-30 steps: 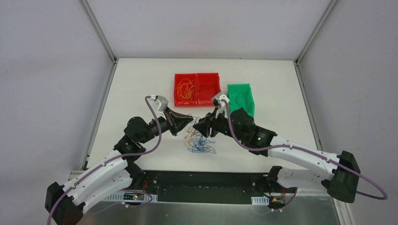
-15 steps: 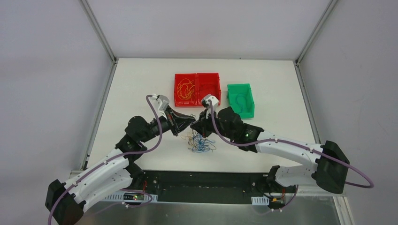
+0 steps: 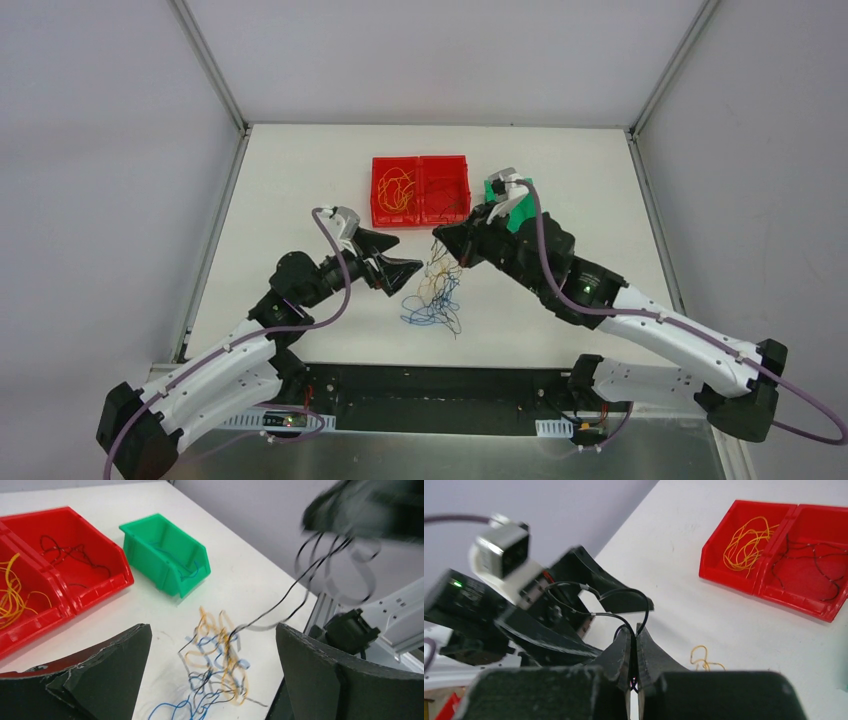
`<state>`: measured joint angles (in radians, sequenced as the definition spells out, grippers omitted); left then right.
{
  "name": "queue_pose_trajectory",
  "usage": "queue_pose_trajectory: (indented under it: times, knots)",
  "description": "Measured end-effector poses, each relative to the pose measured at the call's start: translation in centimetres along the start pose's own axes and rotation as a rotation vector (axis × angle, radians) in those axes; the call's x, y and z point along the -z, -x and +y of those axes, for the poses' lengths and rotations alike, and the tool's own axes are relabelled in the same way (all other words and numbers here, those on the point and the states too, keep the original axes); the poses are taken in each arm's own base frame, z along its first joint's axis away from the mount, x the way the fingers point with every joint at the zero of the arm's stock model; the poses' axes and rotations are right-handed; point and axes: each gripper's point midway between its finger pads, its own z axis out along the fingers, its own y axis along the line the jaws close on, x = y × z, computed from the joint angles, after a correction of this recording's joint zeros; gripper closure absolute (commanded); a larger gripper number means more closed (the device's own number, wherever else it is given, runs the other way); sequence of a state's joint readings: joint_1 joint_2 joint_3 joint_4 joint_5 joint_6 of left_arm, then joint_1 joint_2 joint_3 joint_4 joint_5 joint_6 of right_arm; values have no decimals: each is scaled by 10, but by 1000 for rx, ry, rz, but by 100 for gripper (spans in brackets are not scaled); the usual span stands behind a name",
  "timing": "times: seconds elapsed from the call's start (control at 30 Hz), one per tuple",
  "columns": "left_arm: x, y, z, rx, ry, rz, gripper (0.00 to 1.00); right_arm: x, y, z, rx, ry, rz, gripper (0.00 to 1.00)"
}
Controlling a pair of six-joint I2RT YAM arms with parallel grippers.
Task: Untangle the cables
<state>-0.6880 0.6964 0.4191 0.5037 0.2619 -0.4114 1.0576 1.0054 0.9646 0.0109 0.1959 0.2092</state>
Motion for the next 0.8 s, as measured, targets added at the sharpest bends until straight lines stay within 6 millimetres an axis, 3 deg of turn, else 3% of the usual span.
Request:
queue_pose_trajectory:
  times: [0.1,0.33,0.6,0.8]
  knots:
    - [-4,-17,4,-27,-17,37,1,9,27,4,-27,-24,-45,100]
    - [-13,-42,7,-81,-86,69,6,21,51,7,-62,-66,-61,100]
    - [-30,-72,7,-60,-139,148,9,23,50,7,-79,-75,-46,100]
    - [-34,-67,-3,-66,-193,130,13,15,42,5,-76,-88,-23,100]
